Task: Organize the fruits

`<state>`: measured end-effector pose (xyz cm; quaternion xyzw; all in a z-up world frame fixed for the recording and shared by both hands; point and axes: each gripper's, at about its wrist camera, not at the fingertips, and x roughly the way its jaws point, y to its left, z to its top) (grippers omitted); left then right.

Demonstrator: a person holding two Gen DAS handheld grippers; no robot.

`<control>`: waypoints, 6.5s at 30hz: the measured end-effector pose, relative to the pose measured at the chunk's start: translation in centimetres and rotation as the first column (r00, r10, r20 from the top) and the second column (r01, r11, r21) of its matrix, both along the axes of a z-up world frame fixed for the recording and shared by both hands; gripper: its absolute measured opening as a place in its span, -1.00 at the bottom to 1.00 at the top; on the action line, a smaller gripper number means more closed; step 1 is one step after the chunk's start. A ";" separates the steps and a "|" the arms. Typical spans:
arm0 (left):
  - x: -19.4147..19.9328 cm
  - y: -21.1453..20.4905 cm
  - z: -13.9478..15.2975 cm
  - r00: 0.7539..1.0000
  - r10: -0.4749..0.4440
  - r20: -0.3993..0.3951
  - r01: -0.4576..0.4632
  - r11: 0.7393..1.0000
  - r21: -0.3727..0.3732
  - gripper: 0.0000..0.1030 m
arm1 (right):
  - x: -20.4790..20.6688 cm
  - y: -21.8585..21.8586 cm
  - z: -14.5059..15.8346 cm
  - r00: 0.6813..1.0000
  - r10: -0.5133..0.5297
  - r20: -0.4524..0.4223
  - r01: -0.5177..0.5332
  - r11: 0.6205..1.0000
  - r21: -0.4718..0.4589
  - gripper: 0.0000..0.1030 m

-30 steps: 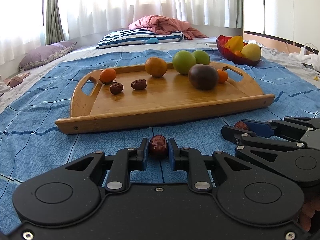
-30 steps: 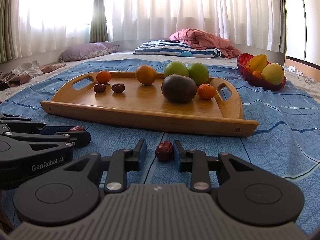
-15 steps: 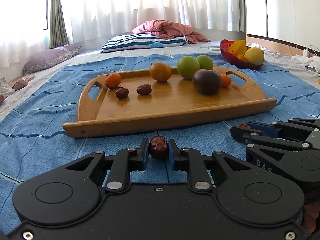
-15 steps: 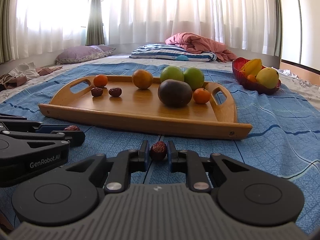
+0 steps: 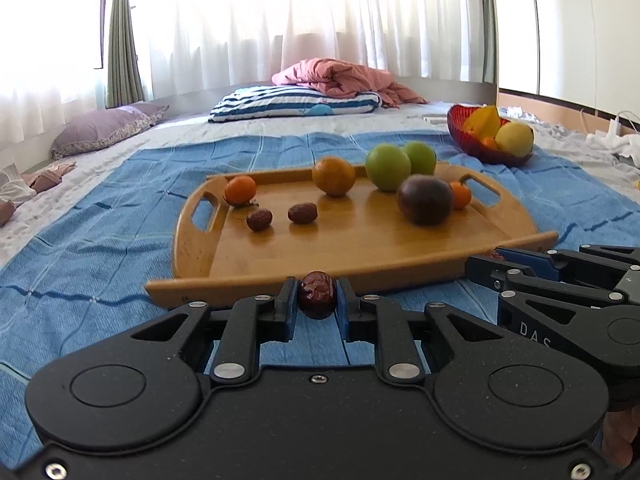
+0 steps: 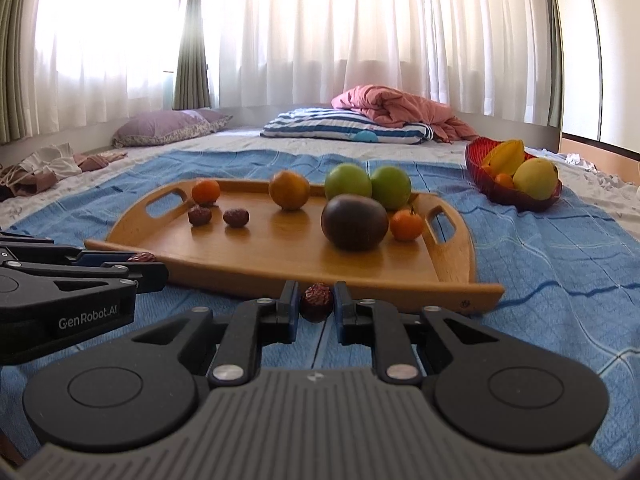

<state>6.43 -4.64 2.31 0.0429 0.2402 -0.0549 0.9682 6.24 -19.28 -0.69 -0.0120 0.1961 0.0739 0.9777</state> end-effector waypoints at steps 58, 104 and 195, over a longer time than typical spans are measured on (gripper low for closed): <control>11.5 4.0 -1.6 0.993 0.029 -0.111 -0.039 0.996 -0.086 -0.63 | 11.9 4.6 -0.7 0.988 -0.001 -0.152 0.014 0.996 0.084 -0.58; 11.1 3.9 -0.8 0.994 0.067 -0.091 -0.072 0.996 -0.049 -0.24 | 10.9 3.8 0.3 0.994 -0.023 -0.106 0.033 0.995 0.098 0.15; 5.3 2.7 -3.4 0.979 0.085 -0.184 -0.091 0.996 -0.025 1.00 | 3.7 -2.5 -2.1 0.974 -0.122 -0.190 0.120 0.993 -0.019 1.00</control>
